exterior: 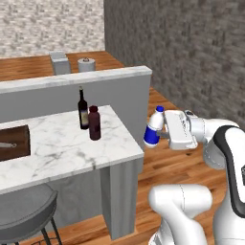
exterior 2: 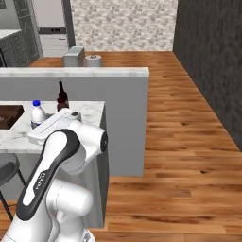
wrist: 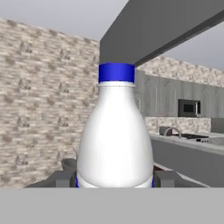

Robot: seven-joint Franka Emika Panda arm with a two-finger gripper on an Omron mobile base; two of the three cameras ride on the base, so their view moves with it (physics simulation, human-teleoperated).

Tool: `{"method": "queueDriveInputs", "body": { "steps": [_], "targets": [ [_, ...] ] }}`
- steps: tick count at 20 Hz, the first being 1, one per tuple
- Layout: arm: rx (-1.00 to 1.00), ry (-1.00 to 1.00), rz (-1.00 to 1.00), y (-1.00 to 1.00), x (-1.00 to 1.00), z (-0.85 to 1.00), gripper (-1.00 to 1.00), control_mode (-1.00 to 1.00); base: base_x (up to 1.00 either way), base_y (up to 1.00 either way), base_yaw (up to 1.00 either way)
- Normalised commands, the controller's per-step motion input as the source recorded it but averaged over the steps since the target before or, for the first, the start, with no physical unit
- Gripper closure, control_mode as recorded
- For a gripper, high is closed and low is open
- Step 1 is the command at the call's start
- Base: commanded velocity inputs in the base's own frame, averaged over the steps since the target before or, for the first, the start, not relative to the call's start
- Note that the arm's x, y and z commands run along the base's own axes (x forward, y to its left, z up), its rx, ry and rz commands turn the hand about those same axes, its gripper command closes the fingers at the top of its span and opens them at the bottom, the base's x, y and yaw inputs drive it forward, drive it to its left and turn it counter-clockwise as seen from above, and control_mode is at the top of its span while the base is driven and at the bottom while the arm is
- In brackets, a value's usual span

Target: Place the drinks on the dining counter in a tight cluster.

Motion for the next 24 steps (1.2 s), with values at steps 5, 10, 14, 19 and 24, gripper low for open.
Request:
{"method": "queueDriveInputs", "body": {
  "steps": [5, 10, 14, 19, 24],
  "targets": [
    [0.0, 0.0, 0.0, 0.0, 0.0, 0.0, 1.0, 1.0, -0.02, 0.15, 0.0],
    [0.0, 0.0, 0.0, 0.0, 0.0, 0.0, 1.0, 1.0, 0.29, -0.05, -0.1],
    [0.0, 0.0, 0.0, 0.0, 0.0, 0.0, 1.0, 1.0, 0.19, -0.11, -0.2],
    [0.0, 0.0, 0.0, 0.0, 0.0, 0.0, 1.0, 1.0, 0.09, -0.04, -0.16],
    [0.0, 0.0, 0.0, 0.0, 0.0, 0.0, 1.0, 1.0, 0.49, 0.1, -0.04]
  ]
}}
